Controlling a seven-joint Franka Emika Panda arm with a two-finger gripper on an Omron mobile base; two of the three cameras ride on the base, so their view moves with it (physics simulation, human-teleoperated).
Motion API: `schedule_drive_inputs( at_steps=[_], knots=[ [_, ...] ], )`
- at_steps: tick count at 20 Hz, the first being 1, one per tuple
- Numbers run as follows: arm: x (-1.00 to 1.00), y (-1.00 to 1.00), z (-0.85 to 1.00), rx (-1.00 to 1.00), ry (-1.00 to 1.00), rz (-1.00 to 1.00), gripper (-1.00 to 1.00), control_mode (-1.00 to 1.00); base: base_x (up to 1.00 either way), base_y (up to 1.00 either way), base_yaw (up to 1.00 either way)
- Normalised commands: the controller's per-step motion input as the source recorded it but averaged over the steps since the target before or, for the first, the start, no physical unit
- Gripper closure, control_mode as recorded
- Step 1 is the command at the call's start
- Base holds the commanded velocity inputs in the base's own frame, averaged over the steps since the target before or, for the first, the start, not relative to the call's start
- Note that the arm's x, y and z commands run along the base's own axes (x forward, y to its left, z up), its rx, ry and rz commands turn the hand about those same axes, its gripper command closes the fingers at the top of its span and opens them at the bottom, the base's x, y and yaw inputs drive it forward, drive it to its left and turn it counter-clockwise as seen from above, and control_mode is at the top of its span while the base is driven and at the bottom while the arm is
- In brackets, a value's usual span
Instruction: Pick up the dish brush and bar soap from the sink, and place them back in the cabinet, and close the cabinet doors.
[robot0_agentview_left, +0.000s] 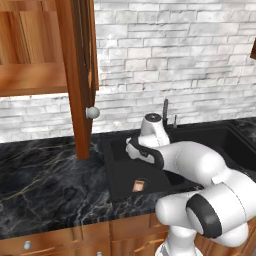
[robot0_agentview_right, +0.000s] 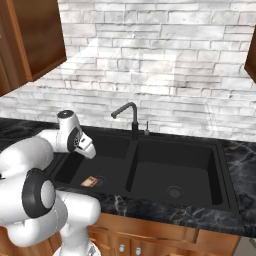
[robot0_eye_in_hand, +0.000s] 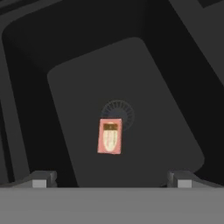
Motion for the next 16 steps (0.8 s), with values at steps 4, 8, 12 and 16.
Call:
schedule_drive_inputs(
  at_steps=[4, 8, 12, 16],
  knots=[
    [0.00, 0.00, -0.21, 0.00, 0.02, 0.00, -1.00, -1.00, 0.00, 0.00, 0.00],
    [0.00, 0.00, -0.24, 0.00, 0.03, 0.00, -1.00, -1.00, 0.00, 0.00, 0.00],
    [0.00, 0.00, -0.23, 0.00, 0.04, 0.00, -1.00, -1.00, 0.00, 0.00, 0.00],
    [0.00, 0.01, -0.24, 0.00, 0.04, 0.00, -1.00, -1.00, 0.00, 0.00, 0.00]
  ],
)
